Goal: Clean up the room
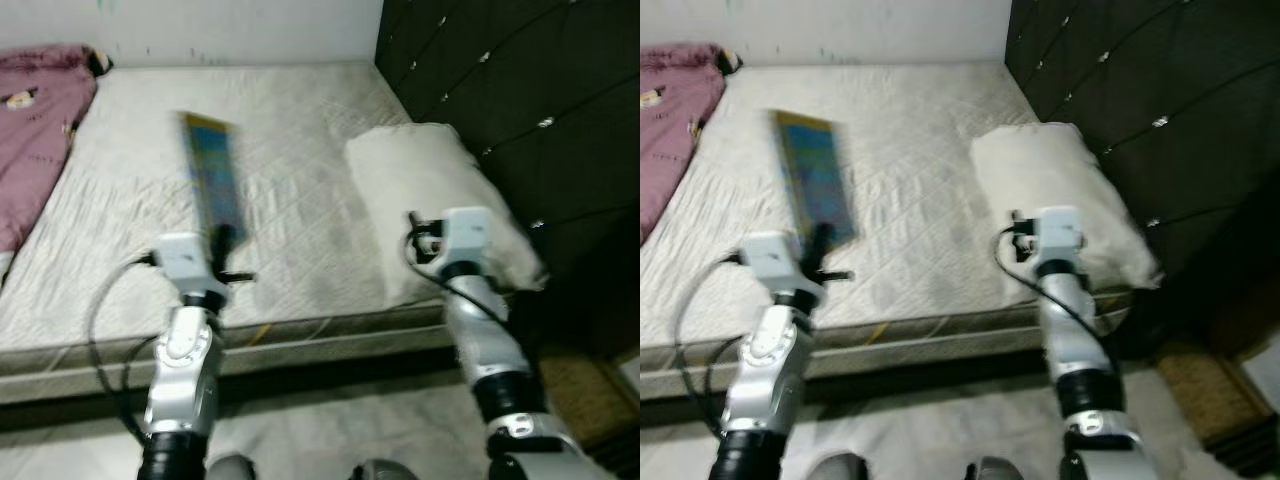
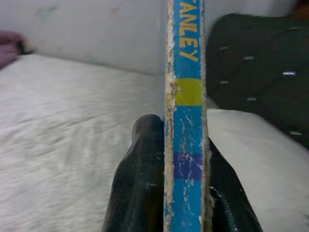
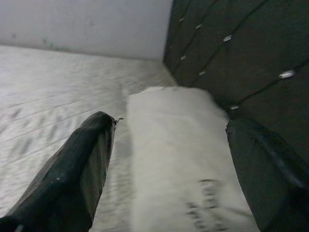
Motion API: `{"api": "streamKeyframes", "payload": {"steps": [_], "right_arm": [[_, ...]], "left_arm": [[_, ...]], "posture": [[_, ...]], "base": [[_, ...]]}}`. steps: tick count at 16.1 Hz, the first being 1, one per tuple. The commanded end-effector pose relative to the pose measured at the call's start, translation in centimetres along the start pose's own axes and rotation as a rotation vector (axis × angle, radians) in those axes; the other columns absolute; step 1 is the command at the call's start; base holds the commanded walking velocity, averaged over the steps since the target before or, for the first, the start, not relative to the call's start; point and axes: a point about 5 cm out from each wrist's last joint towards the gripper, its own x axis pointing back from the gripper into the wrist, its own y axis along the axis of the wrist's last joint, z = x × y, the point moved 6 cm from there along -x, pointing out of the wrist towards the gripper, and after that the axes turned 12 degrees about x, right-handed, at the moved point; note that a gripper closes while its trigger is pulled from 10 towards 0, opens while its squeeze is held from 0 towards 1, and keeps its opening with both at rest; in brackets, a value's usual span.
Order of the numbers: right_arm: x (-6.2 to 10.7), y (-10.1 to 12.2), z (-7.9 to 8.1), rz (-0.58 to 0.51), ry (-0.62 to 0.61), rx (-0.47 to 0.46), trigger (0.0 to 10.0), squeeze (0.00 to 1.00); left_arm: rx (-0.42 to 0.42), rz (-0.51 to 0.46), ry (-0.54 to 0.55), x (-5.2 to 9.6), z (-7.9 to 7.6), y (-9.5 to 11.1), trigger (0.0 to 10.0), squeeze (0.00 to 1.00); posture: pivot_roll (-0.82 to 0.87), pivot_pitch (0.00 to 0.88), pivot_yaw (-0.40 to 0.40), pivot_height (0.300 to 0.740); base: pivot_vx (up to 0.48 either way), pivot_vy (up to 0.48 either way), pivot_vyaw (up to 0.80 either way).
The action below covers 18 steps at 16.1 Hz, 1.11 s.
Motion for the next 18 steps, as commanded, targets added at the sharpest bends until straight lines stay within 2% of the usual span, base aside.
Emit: {"api": "streamKeyframes", "payload": {"steps": [1, 4, 13, 18], "right_arm": [[-0.2, 0.7, 1.1, -0.018, 0.025, -0.017, 10.0, 0.0], [-0.2, 0.7, 1.0, -0.019, 0.025, -0.015, 10.0, 0.0], [-0.3, 0.7, 0.9, -0.019, 0.02, -0.013, 10.0, 0.0], [-0.3, 0.3, 0.6, -0.011, 0.016, -0.009, 10.0, 0.0]], "left_arm": [[-0.018, -0.064, 0.025, 0.0, 1.1, 1.7, 10.0, 0.0], [-0.011, -0.089, -0.028, 0.1, 0.4, 2.2, 10.0, 0.0], [-0.003, -0.072, -0.029, 0.1, 0.4, 1.8, 10.0, 0.0], [-0.004, -0.042, -0.011, 0.0, 0.5, 1.2, 10.0, 0.0]], "posture": [[-0.05, 0.0, -0.017, 0.74], [-0.05, 0.0, -0.018, 0.74], [-0.05, 0.0, -0.018, 0.74], [-0.05, 0.0, -0.017, 0.74]], "base": [[0.0, 0.0, 0.0], [0.211, 0.0, 0.0], [0.347, 0.0, 0.0], [0.0, 0.0, 0.0]]}}
